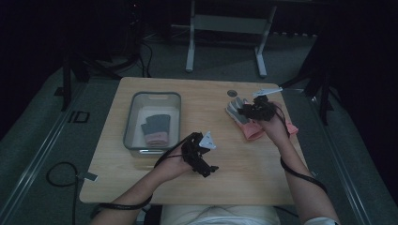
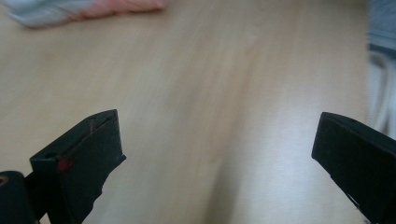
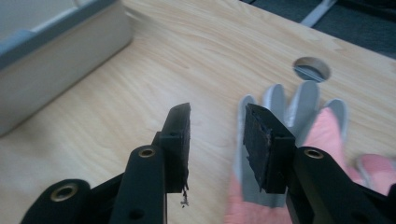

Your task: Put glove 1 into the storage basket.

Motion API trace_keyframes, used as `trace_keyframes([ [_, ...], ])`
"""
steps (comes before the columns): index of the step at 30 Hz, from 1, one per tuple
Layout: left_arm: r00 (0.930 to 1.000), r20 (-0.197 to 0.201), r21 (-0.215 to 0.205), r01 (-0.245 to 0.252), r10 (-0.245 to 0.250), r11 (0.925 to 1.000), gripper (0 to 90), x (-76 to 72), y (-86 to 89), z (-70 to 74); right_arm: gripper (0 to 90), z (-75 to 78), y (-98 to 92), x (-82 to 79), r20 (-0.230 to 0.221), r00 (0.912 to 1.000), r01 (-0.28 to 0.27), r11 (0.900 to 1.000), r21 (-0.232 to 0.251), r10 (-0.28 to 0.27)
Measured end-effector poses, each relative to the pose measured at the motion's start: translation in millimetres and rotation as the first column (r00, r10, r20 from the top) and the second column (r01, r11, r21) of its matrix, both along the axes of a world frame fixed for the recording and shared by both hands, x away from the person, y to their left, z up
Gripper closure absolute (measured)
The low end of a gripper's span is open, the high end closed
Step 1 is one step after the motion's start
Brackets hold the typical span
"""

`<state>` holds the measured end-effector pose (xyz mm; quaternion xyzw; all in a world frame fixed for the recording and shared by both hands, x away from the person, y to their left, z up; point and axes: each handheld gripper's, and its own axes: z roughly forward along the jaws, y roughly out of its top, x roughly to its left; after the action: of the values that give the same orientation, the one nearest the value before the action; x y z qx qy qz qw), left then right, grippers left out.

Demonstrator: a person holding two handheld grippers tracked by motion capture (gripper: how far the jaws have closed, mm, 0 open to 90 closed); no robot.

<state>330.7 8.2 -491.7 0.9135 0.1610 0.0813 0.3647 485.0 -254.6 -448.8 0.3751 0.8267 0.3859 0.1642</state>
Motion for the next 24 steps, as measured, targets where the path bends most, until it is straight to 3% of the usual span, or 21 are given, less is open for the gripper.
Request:
trace_keyframes([
  [2, 0.9998, -0.018, -0.011, -0.002, 0.002, 0.9999, 1.3, -5.2, -2.1, -9.4, 59.9, -2.3, -2.0, 4.5, -0.003, 1.0, 0.001, 1.0, -0.001, -0.001],
  [4, 0.9999, -0.008, 0.011, -0.007, 0.007, 0.9999, 1.2, -10.7, -3.9, -18.6, 59.2, -5.1, -3.1, 8.9, -0.004, 1.0, -0.003, 1.0, -0.014, 0.003],
  [8, 0.9992, -0.012, 0.006, -0.039, 0.039, 0.9992, 1.3, -16.1, -1.3, -34.6, 59.3, -10.6, -5.8, 19.1, -0.005, 0.9999, 0.013, 0.999, -0.04, -0.013],
  [9, 0.9986, -0.016, -0.003, -0.051, 0.051, 0.9987, 1.3, -17.3, 0.8, -38.1, 59.7, -11.8, -6.2, 21.1, -0.006, 0.9998, 0.019, 0.999, -0.045, -0.019],
  [11, 0.9937, -0.086, -0.083, -0.079, 0.071, 0.9934, 1.3, -19.6, 8.0, -45.4, 59.6, -16.6, -6.5, 27.3, 0.002, 0.9996, 0.027, 0.996, -0.083, -0.027],
  [13, 0.9913, -0.078, -0.106, -0.114, 0.106, 0.9878, 1.2, -23.3, 14.2, -50.7, 59.1, -23.0, -7.2, 33.1, -0.008, 0.9996, 0.025, 0.995, -0.1, -0.026],
  [15, 0.9894, -0.063, -0.097, -0.137, 0.131, 0.9858, 1.3, -26.0, 18.1, -53.9, 57.2, -30.0, -7.3, 37.2, -0.001, 1.0, 0.002, 0.99, -0.138, -0.003],
  [17, 0.9879, -0.041, -0.082, -0.153, 0.15, 0.9849, 1.3, -29.4, 20.8, -55.9, 57.1, -36.2, -7.4, 39.9, -0.022, 0.9997, -0.015, 0.99, -0.138, 0.012],
  [21, 0.9825, -0.027, -0.125, -0.186, 0.184, 0.9745, 1.4, -35.4, 23.1, -57.8, 57.3, -49.9, -5.6, 43.6, -0.006, 1.0, -0.005, 0.971, -0.24, 0.004],
  [24, 0.9805, -0.009, -0.116, -0.196, 0.196, 0.9736, 1.4, -38.7, 21.9, -61.3, 56.4, -60.2, -4.2, 46.9, -0.021, 0.9997, -0.02, 0.953, -0.301, 0.015],
])
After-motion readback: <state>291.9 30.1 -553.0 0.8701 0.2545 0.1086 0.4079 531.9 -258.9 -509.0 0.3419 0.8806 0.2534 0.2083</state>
